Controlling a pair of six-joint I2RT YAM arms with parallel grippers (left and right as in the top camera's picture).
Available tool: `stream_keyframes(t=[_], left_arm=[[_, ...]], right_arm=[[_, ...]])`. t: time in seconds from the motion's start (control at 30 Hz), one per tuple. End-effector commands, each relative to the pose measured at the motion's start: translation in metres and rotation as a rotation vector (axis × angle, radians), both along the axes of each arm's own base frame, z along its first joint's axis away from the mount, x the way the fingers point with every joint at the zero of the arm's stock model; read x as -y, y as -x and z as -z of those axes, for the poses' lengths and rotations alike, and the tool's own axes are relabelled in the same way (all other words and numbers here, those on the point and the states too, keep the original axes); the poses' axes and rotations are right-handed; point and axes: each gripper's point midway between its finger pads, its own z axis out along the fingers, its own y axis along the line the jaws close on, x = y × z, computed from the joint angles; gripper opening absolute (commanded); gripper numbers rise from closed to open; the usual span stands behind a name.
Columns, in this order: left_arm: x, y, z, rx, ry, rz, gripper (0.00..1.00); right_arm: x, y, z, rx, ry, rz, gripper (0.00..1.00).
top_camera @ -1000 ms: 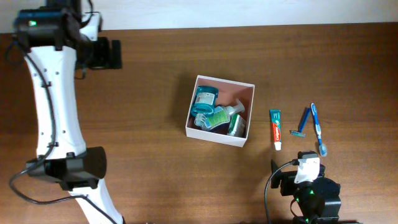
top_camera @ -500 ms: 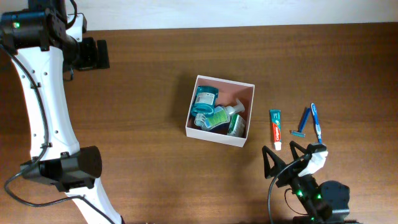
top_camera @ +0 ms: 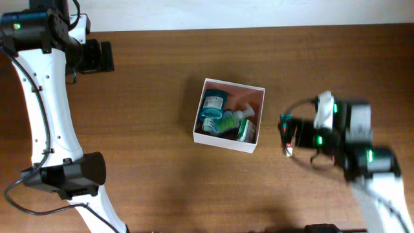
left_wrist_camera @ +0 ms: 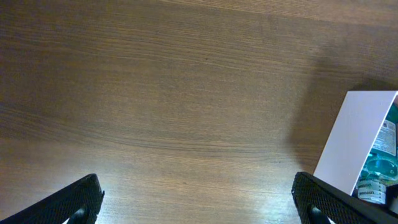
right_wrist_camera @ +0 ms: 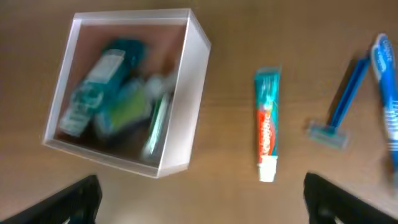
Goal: Pack container
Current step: 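Reach the right gripper to the Colgate toothpaste tube and grasp it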
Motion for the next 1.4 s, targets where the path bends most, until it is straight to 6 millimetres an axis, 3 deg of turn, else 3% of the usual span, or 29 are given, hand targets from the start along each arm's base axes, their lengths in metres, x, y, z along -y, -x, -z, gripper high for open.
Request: stream_keyframes(t=[0.0, 0.07, 0.1, 0.17, 0.3, 0.47, 0.63, 0.8, 0.87, 1.03, 1.13, 1.23, 1.3, 1.37], left_arm=[[-0.002, 0.006, -0.017, 0.043, -0.008, -0.015, 0.99], [-0.002, 0.006, -0.017, 0.043, -0.008, -0.015, 0.99], [-0.002, 0.006, -0.017, 0.043, -0.008, -0.015, 0.99], [-0.002, 0.006, -0.017, 0.043, -0.008, -0.015, 0.99], [-0.002, 0.006, -0.017, 0.043, -0.008, -0.015, 0.99], [-0.002, 0.006, -0.017, 0.044, -0.008, -0.015, 0.99], [-0.002, 0.006, -0.017, 0.043, -0.008, -0.015, 0.99], [-0.002, 0.006, -0.017, 0.043, -0.008, -0.015, 0.99], [-0.002, 0.006, -0.017, 0.044, -0.008, -0.015, 0.99], [-0.002, 0.006, -0.017, 0.044, -0.008, -0.015, 0.99], [-0.002, 0.006, -0.017, 0.043, -0.008, -0.015, 0.99], [-0.002, 0.006, -0.017, 0.043, -0.008, -0.015, 0.99], [-0.002, 0.006, -0.017, 0.043, -0.008, -0.015, 0.99], [-0.002, 0.006, -0.017, 0.044, -0.008, -0.015, 0.99]], right_arm=[[0.010, -0.037, 0.016, -0.121, 0.084, -0.039, 0.99], [0.010, -0.042, 0.041, -0.219, 0.082, -0.044, 0.99], [0.013, -0.044, 0.070, -0.313, 0.094, -0.041, 0.93], [0.013, -0.046, 0.094, -0.381, 0.095, -0.043, 0.84], [0.026, -0.053, 0.138, -0.484, 0.148, 0.018, 0.80], [0.029, -0.049, 0.174, -0.579, 0.163, 0.023, 0.65], [0.029, -0.046, 0.189, -0.618, 0.163, 0.021, 0.61], [0.029, -0.044, 0.193, -0.624, 0.163, 0.023, 0.50], [0.029, -0.047, 0.195, -0.607, 0.162, 0.025, 0.41], [0.029, -0.043, 0.197, -0.622, 0.157, 0.042, 0.37], [0.032, -0.038, 0.203, -0.631, 0.177, 0.047, 0.42], [0.038, -0.031, 0.208, -0.648, 0.209, 0.055, 0.41], [0.038, -0.032, 0.209, -0.643, 0.212, 0.057, 0.24], [0.038, -0.034, 0.206, -0.640, 0.208, 0.070, 0.21]])
